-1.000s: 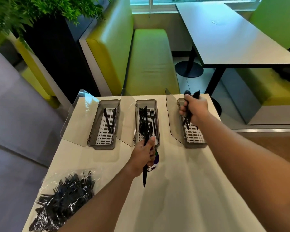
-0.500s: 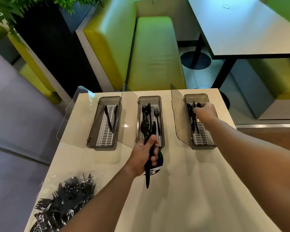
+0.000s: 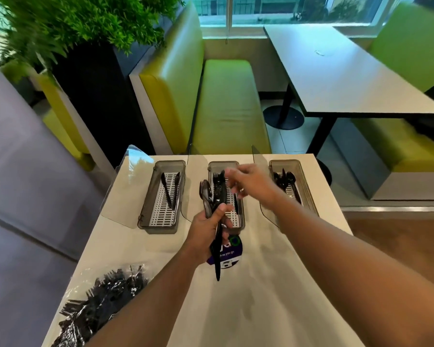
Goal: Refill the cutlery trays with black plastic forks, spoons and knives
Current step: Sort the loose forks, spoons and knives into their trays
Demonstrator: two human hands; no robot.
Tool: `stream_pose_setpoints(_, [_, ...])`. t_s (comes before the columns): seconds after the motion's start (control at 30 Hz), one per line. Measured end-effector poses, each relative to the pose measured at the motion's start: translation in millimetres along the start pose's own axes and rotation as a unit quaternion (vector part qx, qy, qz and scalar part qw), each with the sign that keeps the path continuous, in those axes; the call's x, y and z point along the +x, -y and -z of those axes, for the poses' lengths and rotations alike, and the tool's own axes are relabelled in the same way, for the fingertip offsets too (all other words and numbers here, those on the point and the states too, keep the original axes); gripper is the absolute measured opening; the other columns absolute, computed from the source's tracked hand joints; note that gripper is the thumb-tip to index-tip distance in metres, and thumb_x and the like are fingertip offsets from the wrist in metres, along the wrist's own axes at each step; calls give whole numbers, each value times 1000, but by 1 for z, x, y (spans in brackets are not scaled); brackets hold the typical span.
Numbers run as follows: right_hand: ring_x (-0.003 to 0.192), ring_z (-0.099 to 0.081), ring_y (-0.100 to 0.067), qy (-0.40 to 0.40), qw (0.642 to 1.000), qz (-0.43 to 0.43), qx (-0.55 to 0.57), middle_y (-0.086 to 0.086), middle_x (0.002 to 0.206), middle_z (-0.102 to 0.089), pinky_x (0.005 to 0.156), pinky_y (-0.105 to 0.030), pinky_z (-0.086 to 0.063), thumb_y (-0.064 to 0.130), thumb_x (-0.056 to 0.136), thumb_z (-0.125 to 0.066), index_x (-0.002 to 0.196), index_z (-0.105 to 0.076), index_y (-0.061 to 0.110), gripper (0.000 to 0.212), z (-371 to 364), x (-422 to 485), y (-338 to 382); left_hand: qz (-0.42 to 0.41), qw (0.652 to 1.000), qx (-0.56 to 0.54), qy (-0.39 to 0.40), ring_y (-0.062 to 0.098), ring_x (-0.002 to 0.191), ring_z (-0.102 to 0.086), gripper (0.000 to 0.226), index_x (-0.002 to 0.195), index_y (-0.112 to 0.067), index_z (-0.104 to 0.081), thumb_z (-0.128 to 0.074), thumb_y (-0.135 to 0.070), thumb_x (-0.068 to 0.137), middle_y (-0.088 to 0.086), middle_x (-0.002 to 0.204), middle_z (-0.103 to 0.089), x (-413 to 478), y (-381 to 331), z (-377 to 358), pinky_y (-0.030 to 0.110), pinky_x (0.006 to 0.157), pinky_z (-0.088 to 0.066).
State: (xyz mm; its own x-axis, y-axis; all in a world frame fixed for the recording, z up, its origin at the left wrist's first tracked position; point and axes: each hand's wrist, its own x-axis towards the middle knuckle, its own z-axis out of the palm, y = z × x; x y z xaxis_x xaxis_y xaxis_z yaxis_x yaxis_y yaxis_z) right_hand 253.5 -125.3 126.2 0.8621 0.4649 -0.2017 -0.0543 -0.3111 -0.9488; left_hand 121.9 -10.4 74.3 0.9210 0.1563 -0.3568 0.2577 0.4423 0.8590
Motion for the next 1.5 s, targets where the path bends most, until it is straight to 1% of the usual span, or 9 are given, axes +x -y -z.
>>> stream_pose_setpoints(0.17, [75, -63, -31, 66, 994, -85, 14, -15, 82, -70, 70, -41, -56, 21, 95, -67, 93, -71, 5, 16, -34, -9, 0, 3, 1000, 16, 14, 15, 44, -47, 32, 114, -2, -66, -60, -30, 100, 7, 67, -61, -11, -8, 14, 25, 41, -42])
stream_pose_setpoints(0.37, [84, -71, -34, 12, 996, -91, 21, -22, 95, -72, 85, -52, -59, 12, 96, -62, 90, -64, 7, 8, -60, -10, 5, 47, 996, 63, 30, 10, 46, -32, 24, 106, -11, -66, -56, -33, 102, -1, 61, -45, -25, -9, 37, 23, 42, -28])
stream_pose_setpoints(0.6, [69, -71, -24, -99, 972, -57, 207, -12, 83, -71, 70, -39, -56, 8, 105, -46, 109, -55, 6, 10, -60, 1, 20, 66, 993, 64, 78, 9, 46, -27, 32, 109, -8, -65, -46, -34, 106, -1, 61, -33, -33, -11, 54, 22, 43, -22])
stream_pose_setpoints(0.7, [50, -51, -13, -135, 964, -28, 228, -3, 71, -55, 48, -30, -45, 13, 106, -47, 108, -60, 12, 13, -58, 7, 23, 74, 990, 59, 101, 9, 46, -26, 36, 108, -9, -67, -45, -38, 106, 0, 62, -30, -34, -13, 58, 21, 42, -24])
stream_pose_setpoints(0.77, [45, -39, -9, -95, 984, -19, 152, -1, 69, -50, 39, -23, -32, 22, 103, -56, 108, -66, 12, 15, -57, 7, 23, 83, 989, 53, 111, 8, 46, -25, 37, 105, -10, -67, -47, -41, 105, 0, 62, -28, -34, -13, 60, 20, 41, -24])
stream_pose_setpoints(0.87, [42, -48, -3, 23, 998, -43, 29, 2, 72, -60, 40, -18, -35, 30, 97, -67, 111, -70, 13, 22, -55, 2, 18, 93, 987, 48, 122, 8, 46, -23, 39, 100, -11, -68, -49, -44, 102, -1, 60, -28, -32, -12, 59, 21, 41, -23])
stream_pose_setpoints(1.07, [53, -43, -16, 162, 977, -137, -8, -19, 93, -68, 38, -20, -31, 16, 98, -62, 105, -69, 9, 12, -52, -1, 1, 110, 984, 40, 138, 8, 46, -23, 39, 95, -12, -68, -56, -49, 94, -1, 60, -27, -30, -10, 56, 21, 41, -20])
stream_pose_setpoints(1.27, [68, -69, -19, 43, 989, -99, 103, -12, 93, -73, 50, -26, -53, 14, 100, -59, 104, -65, 12, 7, -48, 2, 10, 108, 986, 48, 122, 7, 44, -27, 35, 87, -14, -61, -54, -45, 100, -2, 59, -30, -25, -7, 57, 20, 38, -25])
stream_pose_setpoints(1.5, [53, -45, -8, -18, 992, -51, 113, -15, 94, -71, 38, -19, -32, 11, 103, -52, 96, -61, 14, 11, -31, 32, 21, 77, 989, 70, 104, 9, 45, -26, 36, 85, -13, -61, -49, -42, 103, -2, 58, -30, -18, -5, 58, 20, 40, -24])
